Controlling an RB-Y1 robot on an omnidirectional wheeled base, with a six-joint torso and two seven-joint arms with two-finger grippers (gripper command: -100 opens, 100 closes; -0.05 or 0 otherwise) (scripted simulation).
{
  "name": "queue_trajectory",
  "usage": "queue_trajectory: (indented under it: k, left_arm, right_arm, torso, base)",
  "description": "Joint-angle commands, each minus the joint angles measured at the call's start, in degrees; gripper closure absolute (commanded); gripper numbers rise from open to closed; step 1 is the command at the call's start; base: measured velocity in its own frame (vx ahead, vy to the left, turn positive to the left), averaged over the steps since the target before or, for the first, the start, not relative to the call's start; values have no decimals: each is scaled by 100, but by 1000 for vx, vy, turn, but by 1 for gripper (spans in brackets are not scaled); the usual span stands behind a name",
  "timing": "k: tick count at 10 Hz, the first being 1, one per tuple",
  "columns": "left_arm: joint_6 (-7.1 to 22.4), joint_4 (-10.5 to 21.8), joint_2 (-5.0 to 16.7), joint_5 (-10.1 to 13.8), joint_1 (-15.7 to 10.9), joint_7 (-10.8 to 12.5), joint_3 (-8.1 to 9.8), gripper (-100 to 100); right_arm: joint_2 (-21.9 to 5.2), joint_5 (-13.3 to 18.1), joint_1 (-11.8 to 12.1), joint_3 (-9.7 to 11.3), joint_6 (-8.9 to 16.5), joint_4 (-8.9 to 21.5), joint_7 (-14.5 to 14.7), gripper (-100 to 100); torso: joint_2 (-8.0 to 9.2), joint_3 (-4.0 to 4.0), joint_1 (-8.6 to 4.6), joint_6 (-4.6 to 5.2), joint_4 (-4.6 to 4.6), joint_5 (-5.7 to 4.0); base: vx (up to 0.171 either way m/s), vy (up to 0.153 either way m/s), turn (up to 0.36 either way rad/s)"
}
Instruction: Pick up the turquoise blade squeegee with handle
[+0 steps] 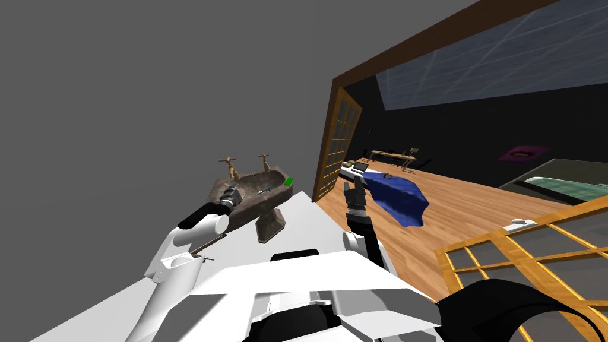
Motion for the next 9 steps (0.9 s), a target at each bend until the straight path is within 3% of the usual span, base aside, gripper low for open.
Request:
queue_trajectory:
  k: [1, 5, 9]
  left_arm:
    - [237, 100, -11, 138, -101, 15, 45, -100]
    - [873, 382, -134, 515, -431, 28, 129, -100]
    - [1312, 592, -346, 808, -681, 16, 161, -100]
  right_arm:
    - [0, 0, 0, 0, 0, 0, 0, 0]
    - [0, 0, 1, 0, 0, 0, 0, 0]
    - [0, 0, 0, 0, 0, 0, 0, 0]
  torso:
    - [0, 0, 0, 0, 0, 0]
    - [-11, -6, -3, -1, -2, 0]
    - [-6, -3, 9, 0, -1, 2]
  base:
    - [48, -76, 68]
    - [90, -102, 112]
    - [77, -78, 77]
